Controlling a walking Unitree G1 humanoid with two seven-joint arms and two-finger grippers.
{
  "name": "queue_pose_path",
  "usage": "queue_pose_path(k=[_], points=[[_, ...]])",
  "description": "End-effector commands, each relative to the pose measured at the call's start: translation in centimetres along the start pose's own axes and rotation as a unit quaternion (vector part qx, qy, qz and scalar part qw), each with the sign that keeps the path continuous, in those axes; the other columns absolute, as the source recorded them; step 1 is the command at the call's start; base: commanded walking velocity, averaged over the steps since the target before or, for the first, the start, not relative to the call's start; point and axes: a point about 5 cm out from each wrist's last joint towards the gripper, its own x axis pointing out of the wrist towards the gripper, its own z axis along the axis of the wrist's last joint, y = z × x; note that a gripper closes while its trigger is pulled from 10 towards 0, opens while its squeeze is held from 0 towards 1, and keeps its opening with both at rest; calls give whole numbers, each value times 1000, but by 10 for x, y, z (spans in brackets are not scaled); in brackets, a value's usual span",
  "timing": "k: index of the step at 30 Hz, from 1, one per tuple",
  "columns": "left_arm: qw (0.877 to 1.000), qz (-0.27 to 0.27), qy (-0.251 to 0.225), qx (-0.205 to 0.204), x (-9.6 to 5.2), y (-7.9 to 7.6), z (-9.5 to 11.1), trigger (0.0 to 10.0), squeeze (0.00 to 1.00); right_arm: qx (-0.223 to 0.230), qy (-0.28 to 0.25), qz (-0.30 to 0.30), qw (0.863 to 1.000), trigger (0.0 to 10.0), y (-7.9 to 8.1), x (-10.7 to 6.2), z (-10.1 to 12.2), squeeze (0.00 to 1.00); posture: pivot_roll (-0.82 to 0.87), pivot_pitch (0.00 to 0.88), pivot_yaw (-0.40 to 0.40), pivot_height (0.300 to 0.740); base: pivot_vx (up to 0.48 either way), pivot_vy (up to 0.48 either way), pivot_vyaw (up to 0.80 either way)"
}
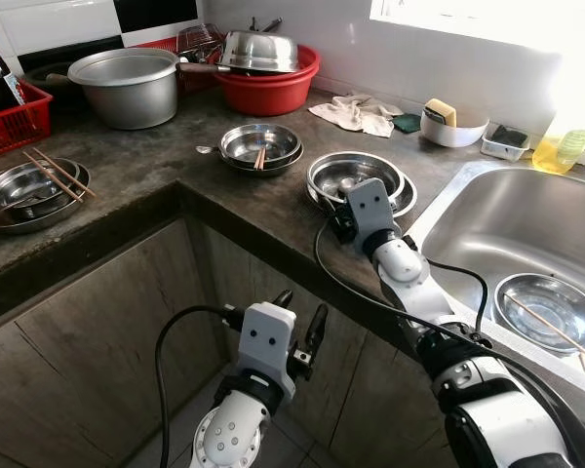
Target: Kitchen organization
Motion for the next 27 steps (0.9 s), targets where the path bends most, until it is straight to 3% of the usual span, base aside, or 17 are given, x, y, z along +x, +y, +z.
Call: queue_pose_path(k=[1, 18, 23, 27], points=[[1000, 2, -8, 2, -1, 0, 5, 10000, 0, -2, -7, -13, 1000, 275, -7, 2, 4, 0, 76, 83, -51, 740, 0, 0, 0], [1000, 7, -8, 14, 2, 5, 4, 10000, 0, -3, -24, -24, 999, 0, -12, 8, 11, 0, 76, 81, -51, 740, 0, 0, 0], [1000, 9, -9, 15, 3, 5, 4, 10000, 0, 18, -51, -45, 998, 0, -16, 9, 22, 0, 77, 81, -49, 740, 0, 0, 0], [1000, 16, -10, 21, 5, 9, 5, 10000, 0, 39, -112, -78, 990, 0, -23, 8, 44, 0, 79, 78, -48, 740, 0, 0, 0]])
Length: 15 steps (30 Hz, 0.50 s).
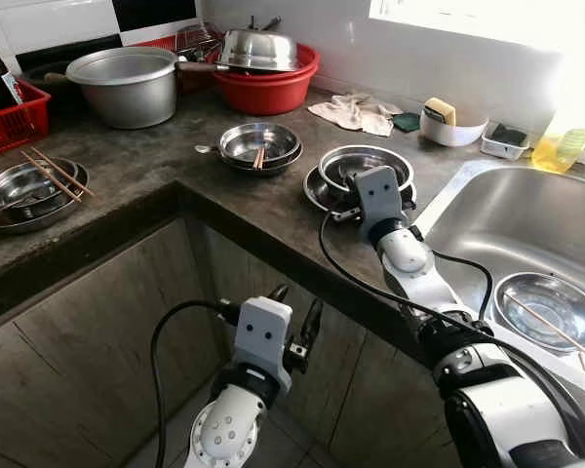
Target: Kitchen organization
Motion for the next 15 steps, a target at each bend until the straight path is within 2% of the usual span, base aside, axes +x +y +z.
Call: queue_pose_path(k=[1, 4, 6, 10, 13, 15], points=[[1000, 6, -1, 11, 2, 2, 1, 10000, 0, 17, -65, -23, 998, 0, -6, 6, 28, 0, 80, 74, -48, 740, 0, 0, 0], [1000, 9, -2, 12, 3, 3, 1, 10000, 0, 30, -82, -32, 996, 0, -8, 5, 35, 0, 81, 71, -47, 740, 0, 0, 0], [1000, 16, -4, 14, 5, 7, 2, 10000, 0, 57, -129, -46, 989, 0, -12, -4, 56, 0, 73, 64, -42, 740, 0, 0, 0], [1000, 17, -6, 12, 7, 7, 3, 10000, 0, 66, -147, -54, 985, 0, -14, -14, 63, 0, 71, 58, -42, 740, 0, 0, 0], [1000, 17, -10, 10, 10, 9, 5, 10000, 0, 73, -154, -62, 983, 0, -16, -30, 65, 0, 66, 51, -39, 740, 0, 0, 0], [1000, 19, -14, 8, 13, 11, 7, 10000, 0, 67, -146, -65, 985, 0, -16, -48, 62, 0, 56, 42, -29, 740, 0, 0, -269]])
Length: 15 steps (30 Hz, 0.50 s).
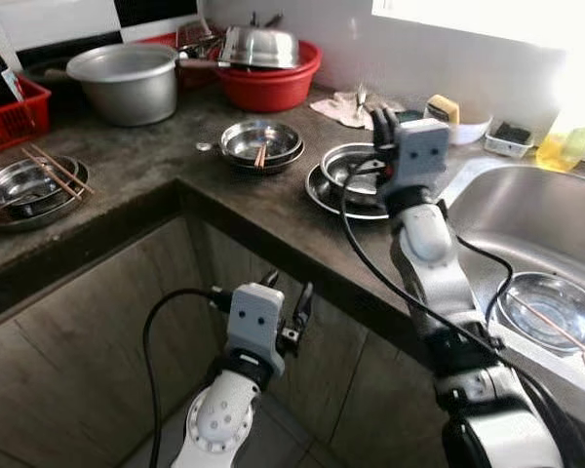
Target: Kitchen organization
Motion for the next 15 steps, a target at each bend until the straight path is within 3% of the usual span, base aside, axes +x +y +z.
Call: queue_pose_path(k=[1, 3, 5, 11, 15], points=[[1000, 0, 4, -2, 2, 0, -1, 10000, 0, -1, -6, -6, 1000, 0, -3, -10, 9, 0, 56, 42, -29, 740, 0, 0, -538], [1000, 7, 2, -4, 5, 4, -1, 10000, 0, -10, 13, -8, 1000, 0, -4, -30, 8, 0, 46, 37, -18, 740, 0, 240, -659], [1000, 6, 0, -1, 7, 6, -1, 10000, 0, -11, 25, -18, 999, 0, -6, -40, 8, 0, 39, 33, -12, 740, 0, 480, -781], [1000, -2, -7, 7, 10, 7, 1, 10000, 0, -8, 37, -31, 999, 0, -5, -51, 12, 0, 33, 29, -3, 740, 0, 480, -778], [1000, 1, -7, 17, 13, 9, 1, 10000, 0, -7, 44, -35, 998, 0, -2, -56, 17, 0, 28, 23, 4, 740, 0, 0, -777]])
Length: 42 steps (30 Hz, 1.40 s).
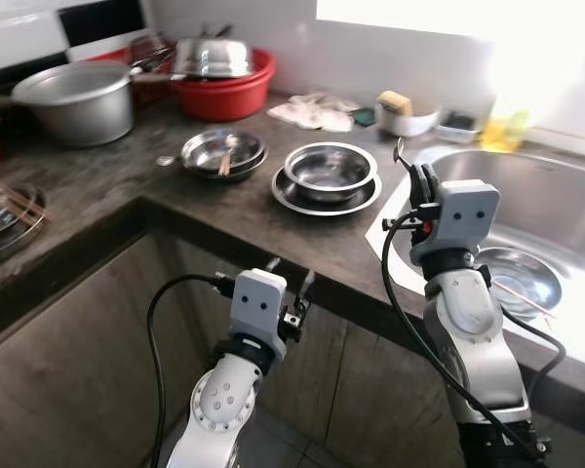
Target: Kitchen organization
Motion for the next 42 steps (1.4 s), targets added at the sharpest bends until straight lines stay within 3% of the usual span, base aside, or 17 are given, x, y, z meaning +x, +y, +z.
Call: queue_pose_path(k=[1, 12, 23, 24, 30, 42], points=[[1000, -3, -2, 8, 2, 0, -1, 10000, 0, -5, -3, 5, 1000, 0, 3, -2, 6, 0, 27, 23, 4, 740, 0, 0, -781], [1000, -8, 2, 11, 3, 0, -2, 10000, 0, -13, 11, 6, 1000, 0, 5, -4, 9, 0, 30, 17, 5, 740, 133, -357, -780], [1000, 12, 1, 7, 5, 5, -3, 10000, 0, -25, 33, 19, 999, 0, 6, -2, 2, 0, 31, 9, 6, 740, 0, 0, -696], [1000, 11, 1, 7, 4, 5, -3, 10000, 0, -25, 42, 26, 998, 10000, 7, -2, -1, 0, 31, 8, 7, 740, 0, 0, 0], [1000, 10, 2, 7, 5, 5, -3, 10000, 0, -26, 58, 37, 997, 10000, 9, 1, -6, 0, 33, 7, 3, 740, 0, 0, 0], [1000, 12, 3, 4, 3, 3, -2, 10000, 0, -47, 91, 44, 994, 10000, -5, 53, -28, 0, 44, 33, -12, 740, 0, 0, 0]])
